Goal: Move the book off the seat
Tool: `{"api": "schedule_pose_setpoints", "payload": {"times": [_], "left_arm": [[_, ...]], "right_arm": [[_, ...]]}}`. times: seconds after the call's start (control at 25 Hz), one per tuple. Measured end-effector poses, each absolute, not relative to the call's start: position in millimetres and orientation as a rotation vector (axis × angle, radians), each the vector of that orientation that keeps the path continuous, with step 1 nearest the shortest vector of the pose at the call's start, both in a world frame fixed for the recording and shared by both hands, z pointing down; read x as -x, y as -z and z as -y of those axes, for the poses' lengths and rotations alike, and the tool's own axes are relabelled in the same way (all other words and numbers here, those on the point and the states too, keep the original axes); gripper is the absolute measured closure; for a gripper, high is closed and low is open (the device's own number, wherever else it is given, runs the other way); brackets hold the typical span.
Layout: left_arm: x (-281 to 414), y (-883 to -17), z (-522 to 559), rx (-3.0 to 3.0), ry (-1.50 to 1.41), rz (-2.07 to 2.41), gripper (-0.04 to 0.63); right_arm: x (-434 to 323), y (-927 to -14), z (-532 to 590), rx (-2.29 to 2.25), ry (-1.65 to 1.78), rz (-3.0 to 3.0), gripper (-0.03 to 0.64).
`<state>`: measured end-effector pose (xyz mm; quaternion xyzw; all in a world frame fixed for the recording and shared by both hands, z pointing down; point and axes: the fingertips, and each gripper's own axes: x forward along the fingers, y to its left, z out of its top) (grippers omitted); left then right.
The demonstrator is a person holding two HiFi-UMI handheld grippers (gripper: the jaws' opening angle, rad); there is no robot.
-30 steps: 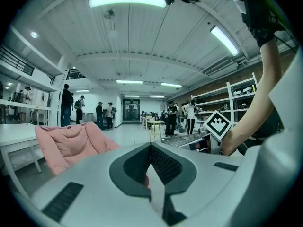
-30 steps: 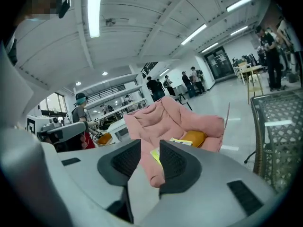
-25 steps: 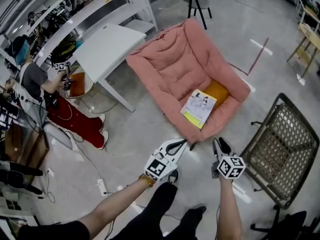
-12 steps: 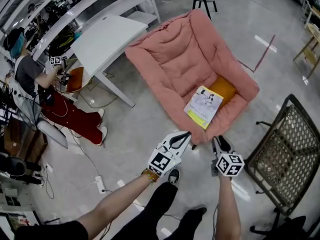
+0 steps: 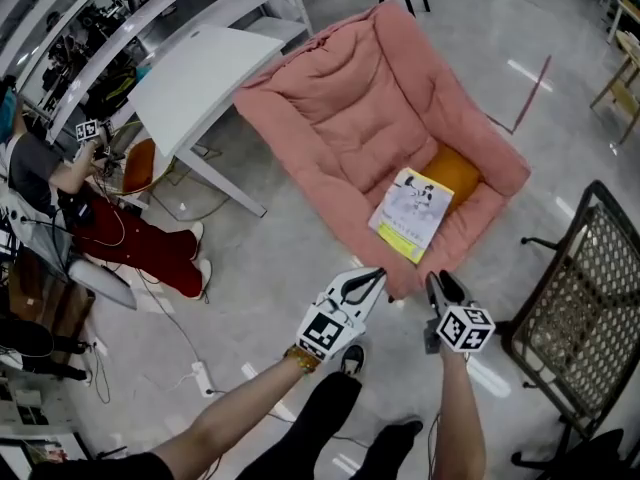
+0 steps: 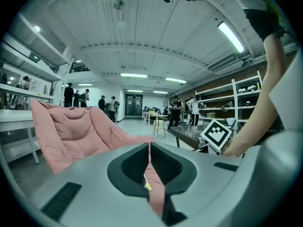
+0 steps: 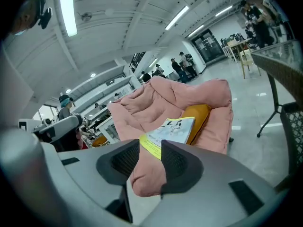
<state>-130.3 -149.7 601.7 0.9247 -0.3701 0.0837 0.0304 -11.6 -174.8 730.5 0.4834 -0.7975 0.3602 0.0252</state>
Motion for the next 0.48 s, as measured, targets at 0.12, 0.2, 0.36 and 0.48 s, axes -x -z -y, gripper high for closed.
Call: {"api": "schedule_pose_setpoints", "payload": {"times": [0.12, 0.2, 0.36, 0.48], "left_arm": [[127.7, -605.1, 151.8, -2.868, -0.245, 1.124, 0.595], [125.7, -608.6, 152.5, -2.882, -0.243, 1.107, 0.595], [125.0, -623.0, 154.8, -2.895, -0.267, 1.073, 0.595], [127.1, -629.4, 158.9, -2.899, -0.268, 1.059, 0.595]], "right_arm": [[15.5, -743.4, 184.1, -1.476, -1.155, 2.469, 0.468], [17.2, -753.3, 189.8, -1.471, -1.192, 2.463, 0.468], [20.6, -775.5, 198.2, -1.476, -1.290, 2.429, 0.465], [21.8, -788.7, 206.0, -1.477, -1.356, 2.414, 0.460]]}}
